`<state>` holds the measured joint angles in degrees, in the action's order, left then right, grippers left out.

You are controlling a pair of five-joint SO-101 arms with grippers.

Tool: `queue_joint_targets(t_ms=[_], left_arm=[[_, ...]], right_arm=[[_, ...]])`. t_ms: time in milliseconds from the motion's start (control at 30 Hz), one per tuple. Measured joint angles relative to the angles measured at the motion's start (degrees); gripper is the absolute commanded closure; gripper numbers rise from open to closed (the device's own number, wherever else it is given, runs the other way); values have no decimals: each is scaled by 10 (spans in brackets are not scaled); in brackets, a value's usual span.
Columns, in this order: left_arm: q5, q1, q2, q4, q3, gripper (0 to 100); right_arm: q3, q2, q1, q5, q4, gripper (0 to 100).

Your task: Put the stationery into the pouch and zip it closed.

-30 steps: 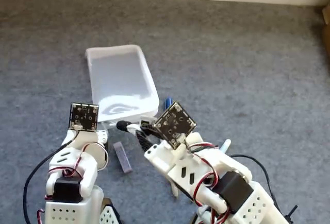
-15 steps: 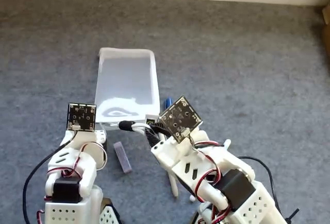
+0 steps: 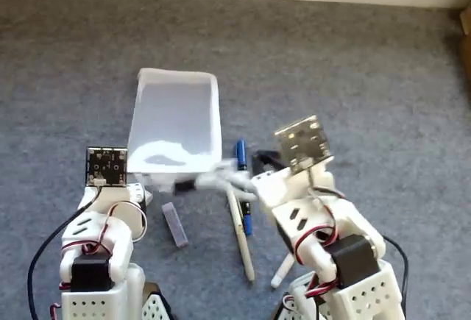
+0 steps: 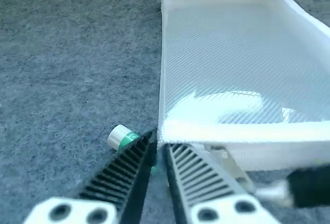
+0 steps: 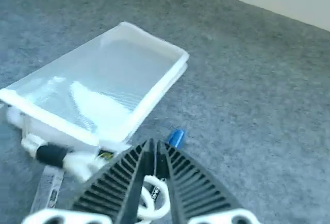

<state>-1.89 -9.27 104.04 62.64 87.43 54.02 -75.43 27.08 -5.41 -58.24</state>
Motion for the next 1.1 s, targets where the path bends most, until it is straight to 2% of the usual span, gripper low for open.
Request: queue_joint_targets(t_ms=[200,367,567,800,933,1100], left_arm=[[0,-5,0,0,1,994],[0,-5,0,0,1,994],[0,-5,0,0,1,994],[0,-5,0,0,1,994],[0,-5,0,0,1,994],[0,-5,0,0,1,994]], right_arm=[[-8,-1,-67,0,0,993],[-8,-1,-65,0,0,981],[7,-1,63,0,-5,794],[92,1,202,0,-3,793],[98,56,244,0,-1,793],[96,202,253,0,19,793]])
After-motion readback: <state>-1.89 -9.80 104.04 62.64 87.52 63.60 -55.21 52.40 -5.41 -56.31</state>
